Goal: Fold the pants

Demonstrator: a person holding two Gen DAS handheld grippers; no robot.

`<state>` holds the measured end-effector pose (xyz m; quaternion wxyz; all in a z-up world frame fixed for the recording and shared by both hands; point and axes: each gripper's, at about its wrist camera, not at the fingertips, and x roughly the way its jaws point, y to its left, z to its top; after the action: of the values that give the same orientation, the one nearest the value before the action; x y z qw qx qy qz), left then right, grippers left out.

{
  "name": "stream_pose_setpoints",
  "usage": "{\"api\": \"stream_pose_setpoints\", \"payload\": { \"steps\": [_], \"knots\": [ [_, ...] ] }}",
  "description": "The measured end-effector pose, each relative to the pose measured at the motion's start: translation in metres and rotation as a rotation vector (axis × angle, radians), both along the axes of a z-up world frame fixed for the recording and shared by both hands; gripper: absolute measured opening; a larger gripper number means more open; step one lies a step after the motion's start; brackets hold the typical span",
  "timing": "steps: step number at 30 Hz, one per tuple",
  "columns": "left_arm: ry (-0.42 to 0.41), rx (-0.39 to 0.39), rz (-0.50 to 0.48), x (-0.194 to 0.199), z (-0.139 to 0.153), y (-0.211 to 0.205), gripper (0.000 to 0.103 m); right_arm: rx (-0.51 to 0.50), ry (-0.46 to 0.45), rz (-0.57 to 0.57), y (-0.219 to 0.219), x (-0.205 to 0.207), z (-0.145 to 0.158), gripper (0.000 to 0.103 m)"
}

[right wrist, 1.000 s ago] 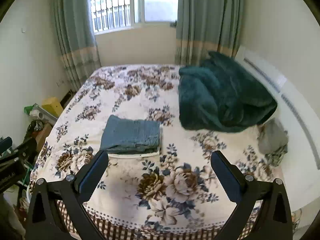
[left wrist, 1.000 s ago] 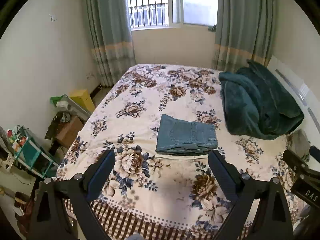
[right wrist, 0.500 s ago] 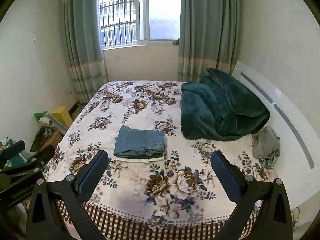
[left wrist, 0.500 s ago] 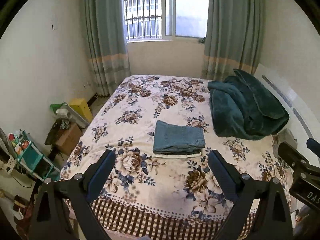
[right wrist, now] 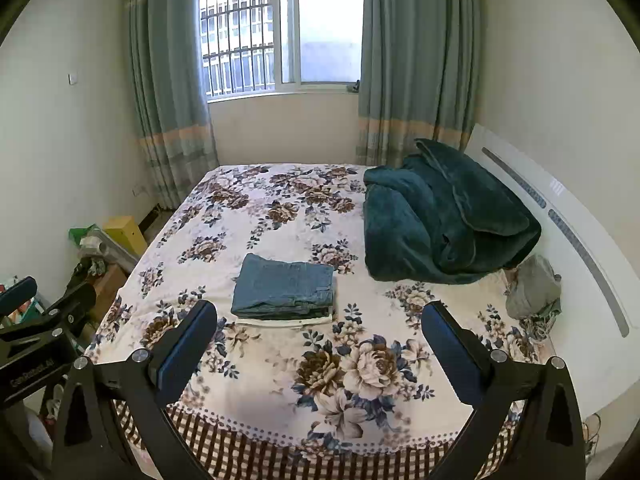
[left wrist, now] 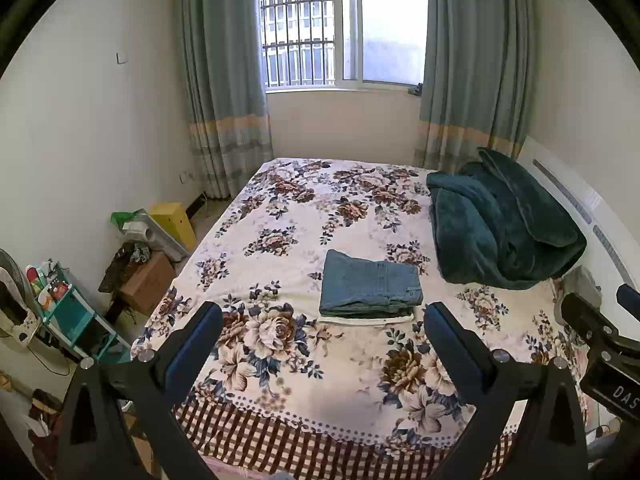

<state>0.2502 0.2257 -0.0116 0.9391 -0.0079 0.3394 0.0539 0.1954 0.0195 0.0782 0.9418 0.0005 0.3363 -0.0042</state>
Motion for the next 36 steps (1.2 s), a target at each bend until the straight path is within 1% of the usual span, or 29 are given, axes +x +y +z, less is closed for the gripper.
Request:
{"api": "stream_pose_setpoints", "payload": {
  "steps": [15, 22, 28, 32, 36],
  "knots": [
    [0.001, 0.0, -0.001, -0.001, 0.003, 0.002, 0.103, 0.025, 0.03, 0.039, 0.0, 0.013, -0.015, 0.103],
    [0.005, -0.004, 0.005, -0.001, 0.003, 0.001, 0.103, 0.029, 0.032, 0.041, -0.001, 0.013, -0.014, 0.103],
    [0.007, -0.008, 0.003, -0.003, 0.003, 0.003, 0.103, 0.036, 0.039, 0.046, 0.001, 0.012, -0.019, 0.103],
    [0.009, -0.01, 0.012, -0.013, 0.003, 0.005, 0.103, 0.034, 0.038, 0.045, 0.001, 0.012, -0.018, 0.103],
    [0.007, -0.011, 0.008, -0.009, 0.003, 0.005, 0.103, 0.031, 0.036, 0.045, -0.001, 0.013, -0.017, 0.103]
  ]
}}
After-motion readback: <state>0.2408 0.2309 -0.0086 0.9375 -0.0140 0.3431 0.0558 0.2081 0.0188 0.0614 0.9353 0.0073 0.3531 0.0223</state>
